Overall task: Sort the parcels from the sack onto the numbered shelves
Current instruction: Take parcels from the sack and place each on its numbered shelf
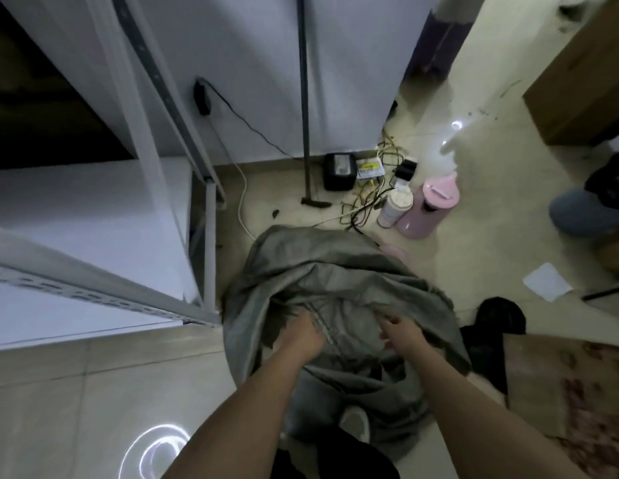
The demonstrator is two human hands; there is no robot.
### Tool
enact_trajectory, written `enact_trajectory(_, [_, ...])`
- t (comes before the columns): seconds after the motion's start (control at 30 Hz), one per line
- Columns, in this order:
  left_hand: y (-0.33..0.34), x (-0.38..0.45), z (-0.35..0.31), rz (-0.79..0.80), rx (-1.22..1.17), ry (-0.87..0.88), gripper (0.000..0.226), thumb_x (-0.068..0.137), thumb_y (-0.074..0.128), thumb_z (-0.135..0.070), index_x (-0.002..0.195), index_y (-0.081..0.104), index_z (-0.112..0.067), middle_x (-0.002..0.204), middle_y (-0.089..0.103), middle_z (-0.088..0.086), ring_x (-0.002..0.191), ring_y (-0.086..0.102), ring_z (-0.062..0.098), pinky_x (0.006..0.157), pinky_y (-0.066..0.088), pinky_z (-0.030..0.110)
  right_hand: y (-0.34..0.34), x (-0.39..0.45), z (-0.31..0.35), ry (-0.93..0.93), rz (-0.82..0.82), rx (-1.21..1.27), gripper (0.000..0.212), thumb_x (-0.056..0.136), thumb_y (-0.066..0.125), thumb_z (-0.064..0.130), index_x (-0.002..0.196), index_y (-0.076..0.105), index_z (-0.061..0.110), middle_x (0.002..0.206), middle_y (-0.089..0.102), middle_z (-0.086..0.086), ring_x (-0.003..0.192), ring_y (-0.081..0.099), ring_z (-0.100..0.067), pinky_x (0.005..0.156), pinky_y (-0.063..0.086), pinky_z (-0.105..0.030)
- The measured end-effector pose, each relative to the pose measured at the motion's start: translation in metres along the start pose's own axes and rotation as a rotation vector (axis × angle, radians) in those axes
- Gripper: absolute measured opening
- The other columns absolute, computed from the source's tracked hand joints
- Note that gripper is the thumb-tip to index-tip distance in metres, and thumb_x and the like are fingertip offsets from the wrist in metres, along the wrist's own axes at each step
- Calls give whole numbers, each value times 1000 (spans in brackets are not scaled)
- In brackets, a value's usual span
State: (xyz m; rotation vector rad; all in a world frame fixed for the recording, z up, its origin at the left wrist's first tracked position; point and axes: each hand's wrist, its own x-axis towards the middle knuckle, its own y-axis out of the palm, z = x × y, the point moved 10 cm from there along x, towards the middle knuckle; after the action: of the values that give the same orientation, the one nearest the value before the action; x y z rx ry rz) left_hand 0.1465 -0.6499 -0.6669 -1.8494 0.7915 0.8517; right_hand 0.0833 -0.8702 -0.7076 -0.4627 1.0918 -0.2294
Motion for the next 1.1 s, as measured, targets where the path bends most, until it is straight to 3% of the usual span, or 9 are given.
enact_trajectory(0.13, [28,80,20,-58,67,3,53,96,42,-38,143,33,-15,146,33,13,129,40,32,105,38,40,29,68,-9,-43,-25,34,18,99,47,25,99,57,9,91,62,-9,86,60,-29,75,46,-35])
enact_trajectory(0.27, [45,156,35,-206,242,63,51,97,42,-36,143,29,-19,147,30,10,131,34,30,102,37,41,88,141,9,-178,6,-108,19,95,48,28,95,57,12,104,63,-13,100,61,-31,82,45,-33])
enact_trajectory(0.4, [68,223,21,-336,747,356,44,97,42,-28,139,38,-16,145,34,11,135,29,29,107,29,43,146,187,66,-529,-63,-624,31,97,49,29,121,54,11,123,59,-12,116,55,-29,90,43,-33])
enact_trajectory(0.53, [103,276,22,-262,1367,596,50,101,34,-25,149,29,-13,156,25,10,145,10,32,117,-4,52,208,199,95,-1038,-123,-1320,36,97,44,23,130,49,12,136,48,-11,125,44,-28,98,38,-37])
enact_trajectory(0.73, [70,335,52,-352,1918,253,63,102,23,-46,153,8,-12,161,3,8,146,-12,37,109,-16,57,250,213,80,-1499,-258,-1607,19,76,64,27,93,70,22,95,66,1,84,62,-20,71,48,-30])
enact_trajectory(0.83, [47,323,60,-529,2093,27,75,100,17,-55,151,-5,-6,159,-8,17,143,-15,43,96,-23,64,264,222,67,-1426,-231,-1657,30,91,56,28,118,63,16,121,61,-4,118,52,-28,98,40,-39])
enact_trajectory(0.9, [28,306,66,-595,2141,-107,83,97,18,-60,149,-10,-3,158,-12,21,141,-17,46,99,-24,66,257,239,62,-1224,-220,-1789,42,101,37,27,141,44,15,146,44,-7,145,20,-31,118,11,-50])
enact_trajectory(0.97, [7,288,61,-678,2110,-159,89,94,21,-63,149,-11,0,156,-13,26,140,-18,49,106,-21,63,241,248,64,-1094,-314,-1929,46,103,32,30,147,35,17,155,31,-5,149,1,-31,115,-11,-54])
enact_trajectory(1.1, [-25,259,40,-849,2027,-188,88,93,26,-64,150,-5,-5,157,-10,26,136,-22,54,97,-25,69,190,254,81,-845,-593,-2042,57,101,29,42,152,25,15,161,14,-10,146,-15,-39,111,-17,-59])
